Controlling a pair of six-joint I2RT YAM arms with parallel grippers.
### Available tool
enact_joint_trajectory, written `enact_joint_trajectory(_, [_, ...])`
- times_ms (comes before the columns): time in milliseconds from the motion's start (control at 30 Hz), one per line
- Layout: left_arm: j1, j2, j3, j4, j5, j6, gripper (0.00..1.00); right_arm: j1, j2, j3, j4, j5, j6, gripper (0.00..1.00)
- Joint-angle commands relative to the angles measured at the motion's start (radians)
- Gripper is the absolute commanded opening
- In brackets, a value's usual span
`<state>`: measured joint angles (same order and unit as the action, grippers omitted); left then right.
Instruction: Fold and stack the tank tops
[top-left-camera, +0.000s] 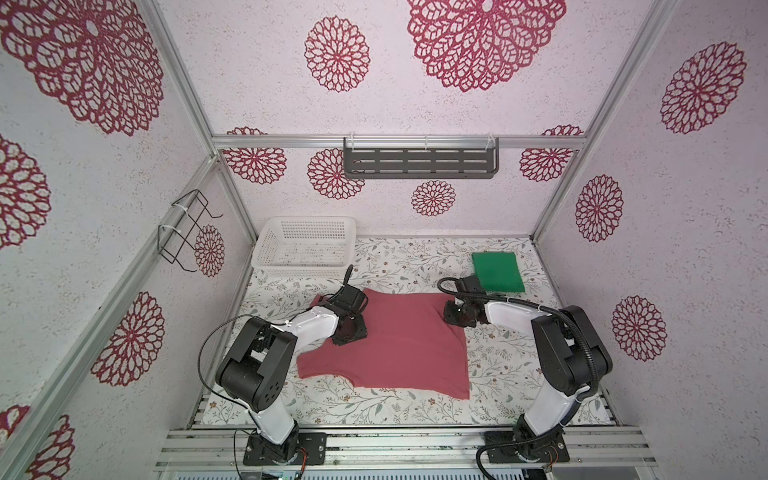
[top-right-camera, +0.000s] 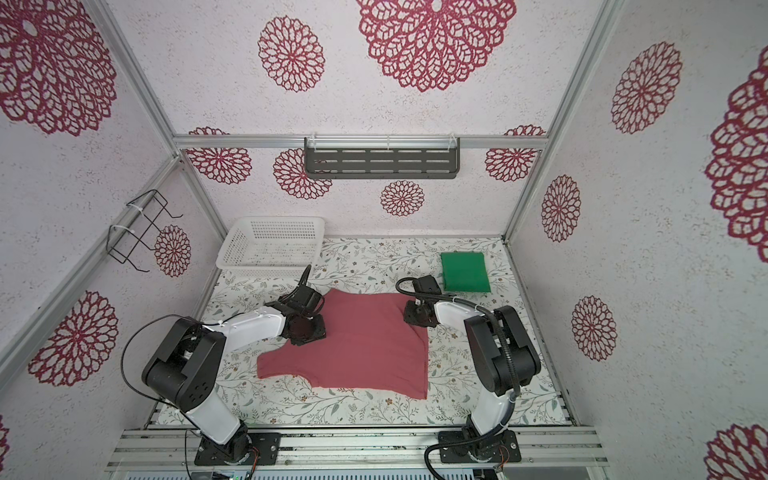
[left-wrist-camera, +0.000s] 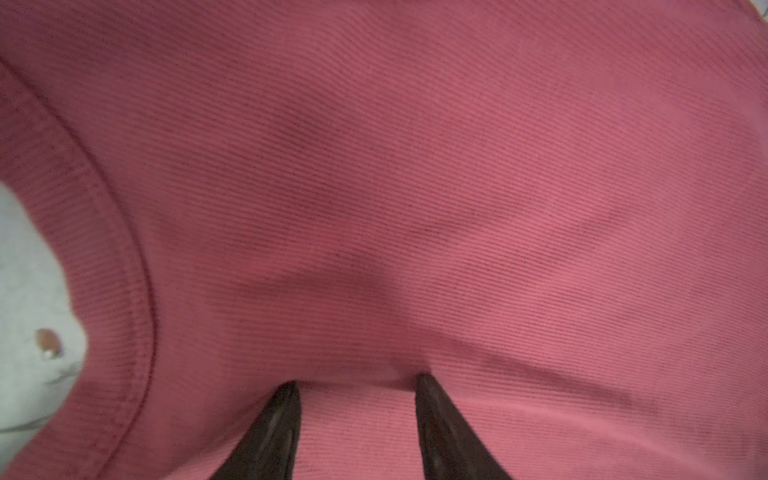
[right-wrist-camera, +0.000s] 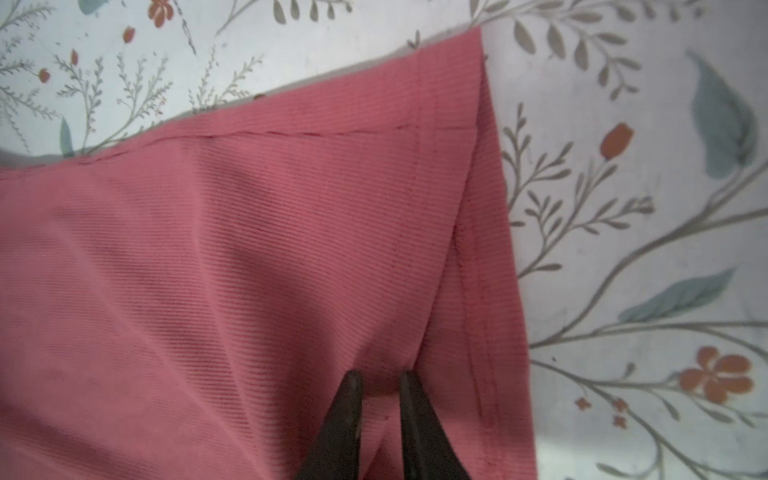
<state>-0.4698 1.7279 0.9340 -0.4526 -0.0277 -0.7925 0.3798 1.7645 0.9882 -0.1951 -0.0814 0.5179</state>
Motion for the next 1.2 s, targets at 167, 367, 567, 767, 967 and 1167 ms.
enact_joint_trajectory(167, [0.026,0.092,-0.095,-0.052,-0.040,0.012,0.49,-0.002,0.027,0.067,-0.074,0.104,-0.023,0.00])
enact_joint_trajectory(367, [0.033,0.080,-0.125,-0.046,-0.043,0.007,0.49,-0.018,0.044,0.127,-0.117,0.159,-0.076,0.00])
enact_joint_trajectory(567, [0.036,0.069,-0.129,-0.047,-0.041,0.007,0.49,-0.033,0.054,0.184,-0.154,0.151,-0.118,0.00])
enact_joint_trajectory(767, [0.036,0.051,-0.130,-0.046,-0.040,0.004,0.48,-0.011,-0.006,0.115,-0.139,0.034,-0.064,0.19])
enact_joint_trajectory(967, [0.036,0.055,-0.131,-0.044,-0.041,0.006,0.48,0.032,0.014,0.087,-0.109,0.034,-0.029,0.31])
enact_joint_trajectory(1167, [0.037,0.061,-0.127,-0.040,-0.039,0.005,0.48,0.050,0.062,0.116,-0.148,0.106,-0.025,0.18])
